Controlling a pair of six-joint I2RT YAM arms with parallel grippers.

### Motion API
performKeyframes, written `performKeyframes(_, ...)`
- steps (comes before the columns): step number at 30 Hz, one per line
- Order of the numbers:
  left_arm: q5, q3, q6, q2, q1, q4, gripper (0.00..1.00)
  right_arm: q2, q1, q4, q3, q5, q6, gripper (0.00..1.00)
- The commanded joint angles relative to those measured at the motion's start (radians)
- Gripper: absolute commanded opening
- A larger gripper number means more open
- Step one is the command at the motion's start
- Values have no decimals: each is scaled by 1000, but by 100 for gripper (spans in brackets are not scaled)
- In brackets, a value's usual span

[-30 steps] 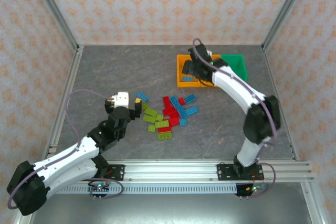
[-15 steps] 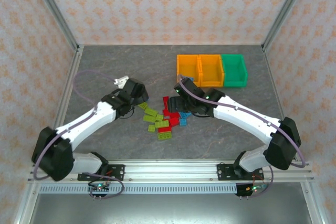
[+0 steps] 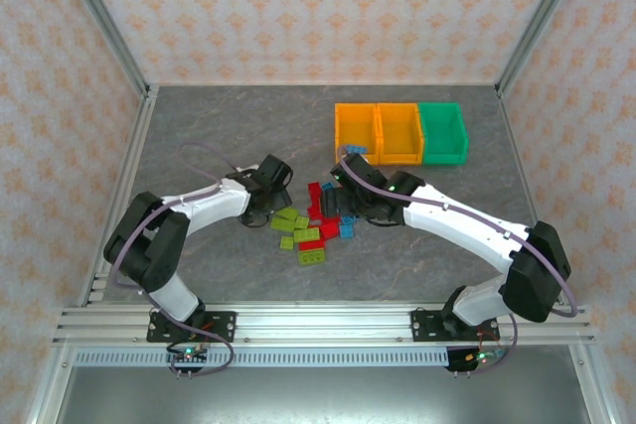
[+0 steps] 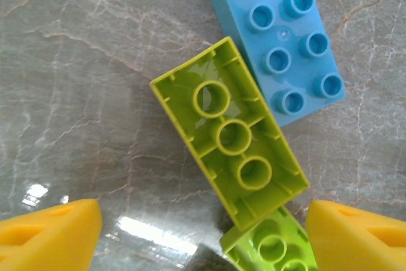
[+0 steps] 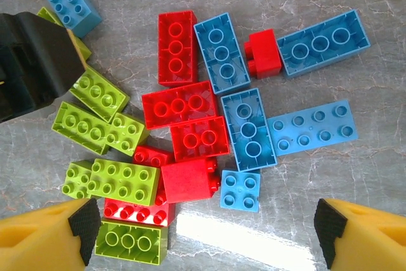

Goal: Sort the legos into containers by color

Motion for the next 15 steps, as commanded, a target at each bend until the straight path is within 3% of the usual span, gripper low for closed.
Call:
performKeyframes(1,-28,42,23,32,3,22,84,-27,2,-5,2,18,14,90)
performKeyframes(8,-66,66,41,86,8,33,80,-2,2,-7,21,8,18,90)
performKeyframes(15,-53,53,32,103,9,59,58,2,2,-14,35,5,18,91)
